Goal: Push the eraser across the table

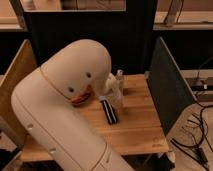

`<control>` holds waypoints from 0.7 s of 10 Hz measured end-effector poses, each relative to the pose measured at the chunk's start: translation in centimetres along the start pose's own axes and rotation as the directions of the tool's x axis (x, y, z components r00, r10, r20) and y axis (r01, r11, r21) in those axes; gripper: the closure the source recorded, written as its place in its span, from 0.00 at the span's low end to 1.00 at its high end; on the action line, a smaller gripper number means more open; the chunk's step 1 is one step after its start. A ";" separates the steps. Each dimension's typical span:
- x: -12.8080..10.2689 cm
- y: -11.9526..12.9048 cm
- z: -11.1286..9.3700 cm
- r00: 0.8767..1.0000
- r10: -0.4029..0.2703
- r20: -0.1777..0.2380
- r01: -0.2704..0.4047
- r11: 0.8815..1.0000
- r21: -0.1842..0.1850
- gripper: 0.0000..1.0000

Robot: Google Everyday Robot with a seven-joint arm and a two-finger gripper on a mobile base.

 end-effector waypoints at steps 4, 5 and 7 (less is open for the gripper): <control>1.7 1.4 -0.1 0.997 -0.061 -0.049 0.062 0.998 0.026 1.00; 2.5 1.6 0.0 0.995 -0.075 -0.069 0.078 0.996 0.039 1.00; 3.3 2.6 -0.2 0.990 -0.104 -0.092 0.109 0.993 0.050 1.00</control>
